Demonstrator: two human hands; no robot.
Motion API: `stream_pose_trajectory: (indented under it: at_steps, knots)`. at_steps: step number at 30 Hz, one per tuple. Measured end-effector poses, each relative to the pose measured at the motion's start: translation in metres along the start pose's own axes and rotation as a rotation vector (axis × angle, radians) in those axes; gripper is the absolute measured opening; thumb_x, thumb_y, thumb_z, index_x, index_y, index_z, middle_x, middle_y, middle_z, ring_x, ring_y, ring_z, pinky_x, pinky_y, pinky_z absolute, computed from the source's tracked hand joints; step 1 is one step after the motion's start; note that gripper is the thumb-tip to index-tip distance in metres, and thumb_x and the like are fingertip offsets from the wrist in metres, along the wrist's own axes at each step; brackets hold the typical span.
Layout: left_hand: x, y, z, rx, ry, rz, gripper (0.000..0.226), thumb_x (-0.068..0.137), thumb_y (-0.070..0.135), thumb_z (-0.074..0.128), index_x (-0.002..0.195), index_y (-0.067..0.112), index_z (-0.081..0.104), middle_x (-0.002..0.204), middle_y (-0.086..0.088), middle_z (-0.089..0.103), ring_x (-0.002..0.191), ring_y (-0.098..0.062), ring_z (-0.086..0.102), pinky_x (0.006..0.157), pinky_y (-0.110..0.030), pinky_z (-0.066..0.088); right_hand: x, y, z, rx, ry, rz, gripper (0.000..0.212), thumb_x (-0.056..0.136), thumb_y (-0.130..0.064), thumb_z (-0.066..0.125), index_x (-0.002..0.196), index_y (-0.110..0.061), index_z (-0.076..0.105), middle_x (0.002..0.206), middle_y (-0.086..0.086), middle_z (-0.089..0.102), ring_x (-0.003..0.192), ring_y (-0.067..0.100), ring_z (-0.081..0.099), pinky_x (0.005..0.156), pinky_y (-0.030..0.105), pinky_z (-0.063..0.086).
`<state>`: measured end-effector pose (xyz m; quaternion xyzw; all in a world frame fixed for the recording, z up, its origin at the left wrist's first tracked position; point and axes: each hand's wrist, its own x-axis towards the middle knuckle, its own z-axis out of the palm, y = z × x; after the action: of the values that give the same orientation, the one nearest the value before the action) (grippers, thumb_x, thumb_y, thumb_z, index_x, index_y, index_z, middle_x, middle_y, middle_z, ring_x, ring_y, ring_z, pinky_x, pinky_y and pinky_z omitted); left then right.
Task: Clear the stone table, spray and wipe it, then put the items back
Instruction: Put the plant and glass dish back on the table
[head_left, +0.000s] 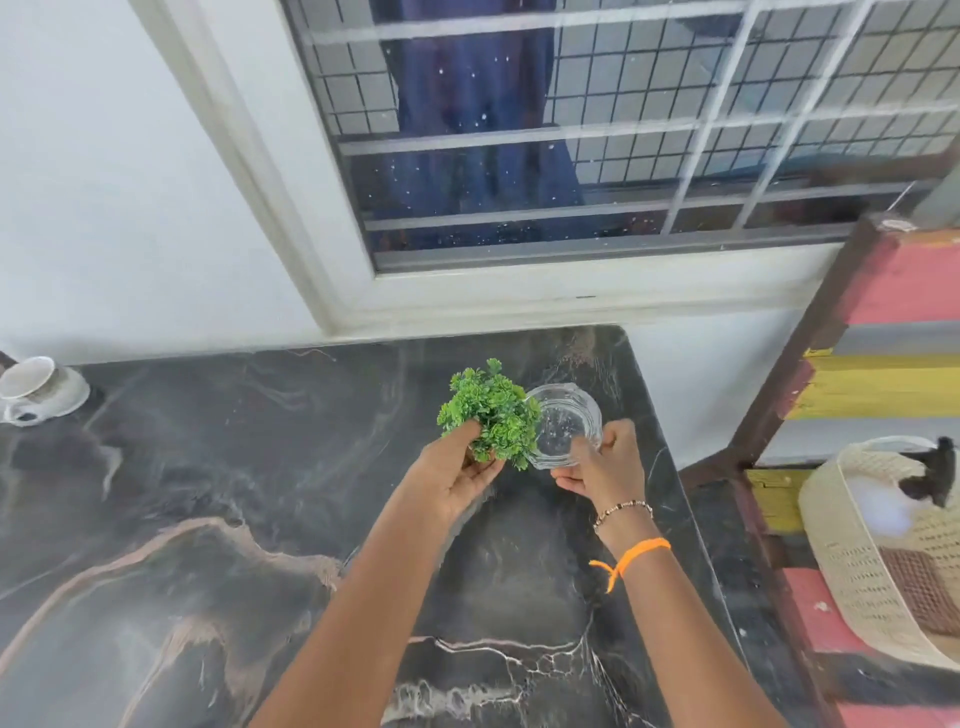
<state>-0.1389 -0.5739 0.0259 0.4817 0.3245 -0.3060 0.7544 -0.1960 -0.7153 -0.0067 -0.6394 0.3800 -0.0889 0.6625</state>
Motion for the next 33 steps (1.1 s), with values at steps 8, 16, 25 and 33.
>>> stream_pose_trajectory:
  at_steps: [8,16,25,33]
  knots:
    - [0.047,0.025,0.017,-0.097,-0.003,-0.020,0.009,0.089,0.002,0.055,0.081,0.002,0.051,0.090,-0.013,0.051,0.076,-0.024,0.053,0.083,-0.044,0.048,0.053,-0.012,0.028,0.020,0.062,0.047,0.026,0.087,-0.005,0.050,0.094,-0.016,0.028,0.093,0.018,0.052,0.052,0.027,0.061,0.051,0.031,0.055]
    - [0.059,0.032,0.026,-0.169,-0.037,-0.015,0.004,0.089,0.004,0.055,0.086,0.002,0.052,0.109,-0.016,0.052,0.087,-0.026,0.056,0.083,-0.046,0.050,0.077,-0.009,0.022,0.058,0.044,0.129,0.028,0.088,0.000,0.048,0.098,-0.017,0.029,0.098,0.025,0.054,0.057,0.028,0.062,0.048,0.029,0.057]
    - [0.054,0.030,0.004,-0.082,-0.132,0.013,0.007,0.090,0.007,0.052,0.084,0.005,0.055,0.069,-0.011,0.060,0.070,-0.024,0.060,0.074,-0.040,0.053,0.093,-0.011,-0.007,-0.599,0.001,-0.072,0.054,0.075,-0.032,0.073,0.119,-0.012,0.050,0.104,0.009,0.057,0.089,0.021,0.059,0.084,0.033,0.047]
    - [0.063,0.030,0.000,0.045,-0.123,0.064,0.026,0.084,-0.012,0.034,0.074,0.006,0.049,0.073,-0.012,0.055,0.073,-0.023,0.058,0.078,-0.039,0.053,0.093,-0.016,0.004,-0.862,-0.261,-0.276,0.082,0.067,-0.028,0.080,0.138,-0.022,0.040,0.143,0.006,0.027,0.131,0.031,0.026,0.109,0.029,0.017]
